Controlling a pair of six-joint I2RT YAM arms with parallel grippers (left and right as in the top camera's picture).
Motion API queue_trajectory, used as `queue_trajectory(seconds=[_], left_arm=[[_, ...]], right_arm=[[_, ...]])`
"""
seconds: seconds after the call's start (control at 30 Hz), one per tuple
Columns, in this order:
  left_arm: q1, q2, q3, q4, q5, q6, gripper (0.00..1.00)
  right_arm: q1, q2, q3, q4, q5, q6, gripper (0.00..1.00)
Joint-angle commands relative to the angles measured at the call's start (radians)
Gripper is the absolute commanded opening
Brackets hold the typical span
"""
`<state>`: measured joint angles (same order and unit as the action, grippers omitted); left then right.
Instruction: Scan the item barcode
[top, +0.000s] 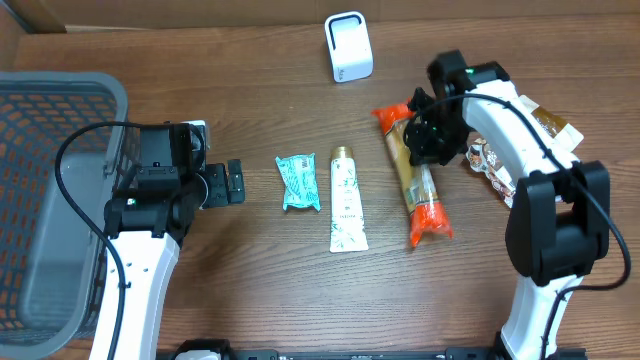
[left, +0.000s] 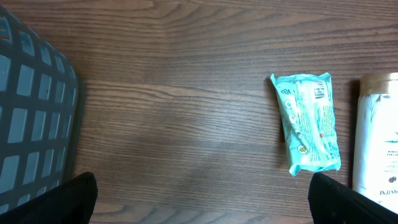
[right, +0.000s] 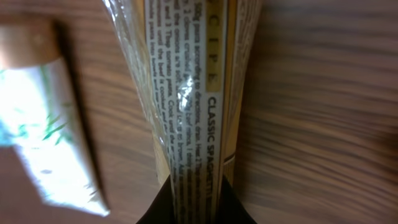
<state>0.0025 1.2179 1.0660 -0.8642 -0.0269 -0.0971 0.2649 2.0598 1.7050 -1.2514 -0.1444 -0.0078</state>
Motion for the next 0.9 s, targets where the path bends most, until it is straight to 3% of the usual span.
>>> queue_trajectory(seconds=[0.0, 0.13, 0.2, 0.3, 0.43, 0.5, 0.73, 0.87], left_arm=[[0.005, 0.005, -0.004, 0.002, -0.006, 0.015, 1.0], [0.005, 0.005, -0.004, 0.002, -0.006, 0.015, 1.0], [0.005, 0.005, -0.004, 0.002, -0.006, 0.015, 1.0], [0.005, 0.005, -0.004, 0.002, -0.006, 0.015, 1.0], [0.005, 0.005, -0.004, 0.002, -0.006, 0.015, 1.0], [0.005, 0.005, -0.004, 0.002, -0.006, 0.015, 1.0], [0.005, 0.005, -0.004, 0.002, -0.006, 0.015, 1.0], [0.005, 0.005, -0.004, 0.002, -0.006, 0.015, 1.0]], right_arm=[[0.114, -0.081, 0.047, -0.02, 0.303, 0.129, 0.04], [0.232, -0.049, 0.016, -0.021, 0.552, 0.236, 0.05], [0.289, -0.024, -0.002, -0.017, 0.615, 0.248, 0.13], [0.361, 0.024, -0.006, -0.015, 0.622, 0.248, 0.38], [0.424, 0.054, -0.006, -0.011, 0.583, 0.243, 0.86], [0.431, 0.054, -0.004, -0.016, 0.58, 0.243, 0.97], [0.329, 0.05, 0.057, -0.047, 0.447, 0.208, 1.0], [0.188, 0.05, 0.067, -0.028, 0.166, 0.034, 1.0]])
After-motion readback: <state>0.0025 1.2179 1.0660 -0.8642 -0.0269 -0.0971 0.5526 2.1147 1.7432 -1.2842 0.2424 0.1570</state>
